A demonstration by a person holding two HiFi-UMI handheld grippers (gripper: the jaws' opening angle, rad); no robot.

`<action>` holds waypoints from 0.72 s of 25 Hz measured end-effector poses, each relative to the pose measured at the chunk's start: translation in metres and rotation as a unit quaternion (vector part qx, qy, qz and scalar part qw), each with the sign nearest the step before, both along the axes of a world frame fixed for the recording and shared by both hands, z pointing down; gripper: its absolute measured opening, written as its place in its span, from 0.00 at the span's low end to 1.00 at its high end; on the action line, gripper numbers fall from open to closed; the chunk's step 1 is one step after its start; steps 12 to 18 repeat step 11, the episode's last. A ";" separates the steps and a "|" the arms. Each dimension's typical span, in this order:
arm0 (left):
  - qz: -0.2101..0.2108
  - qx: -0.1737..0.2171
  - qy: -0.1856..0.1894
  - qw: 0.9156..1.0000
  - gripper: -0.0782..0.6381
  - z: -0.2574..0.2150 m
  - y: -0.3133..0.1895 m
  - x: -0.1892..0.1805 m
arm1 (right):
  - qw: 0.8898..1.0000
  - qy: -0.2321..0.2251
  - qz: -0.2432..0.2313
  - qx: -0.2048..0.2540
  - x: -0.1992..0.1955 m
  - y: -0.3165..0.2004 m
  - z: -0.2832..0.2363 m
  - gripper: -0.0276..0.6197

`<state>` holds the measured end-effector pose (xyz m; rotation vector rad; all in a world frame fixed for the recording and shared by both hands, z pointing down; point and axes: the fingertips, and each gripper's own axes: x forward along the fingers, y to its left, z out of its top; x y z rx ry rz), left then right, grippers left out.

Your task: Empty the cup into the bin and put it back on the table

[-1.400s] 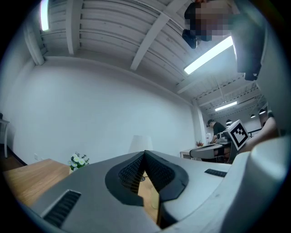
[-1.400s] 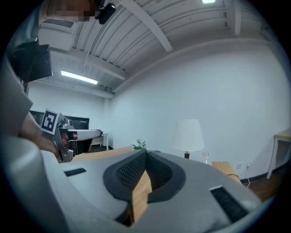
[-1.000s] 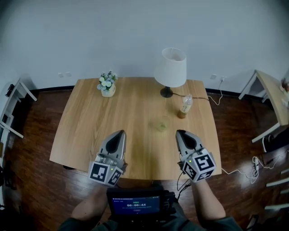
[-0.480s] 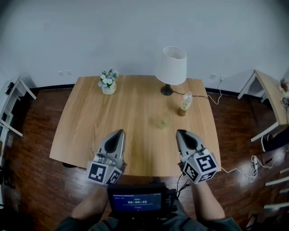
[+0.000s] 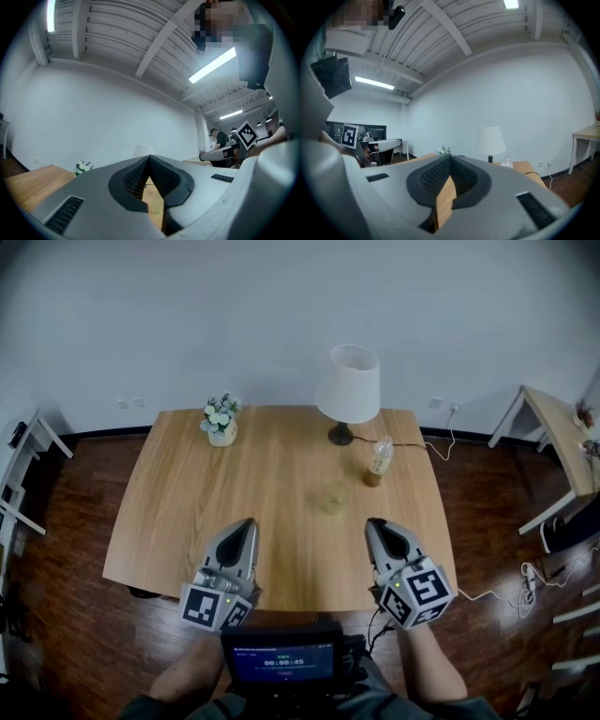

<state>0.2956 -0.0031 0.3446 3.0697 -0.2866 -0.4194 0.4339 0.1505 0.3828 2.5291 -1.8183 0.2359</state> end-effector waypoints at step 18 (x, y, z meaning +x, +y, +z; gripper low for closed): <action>0.016 0.017 -0.001 1.000 0.10 0.000 0.010 0.002 | 1.000 -0.004 0.008 -0.001 -0.002 0.007 0.004 0.04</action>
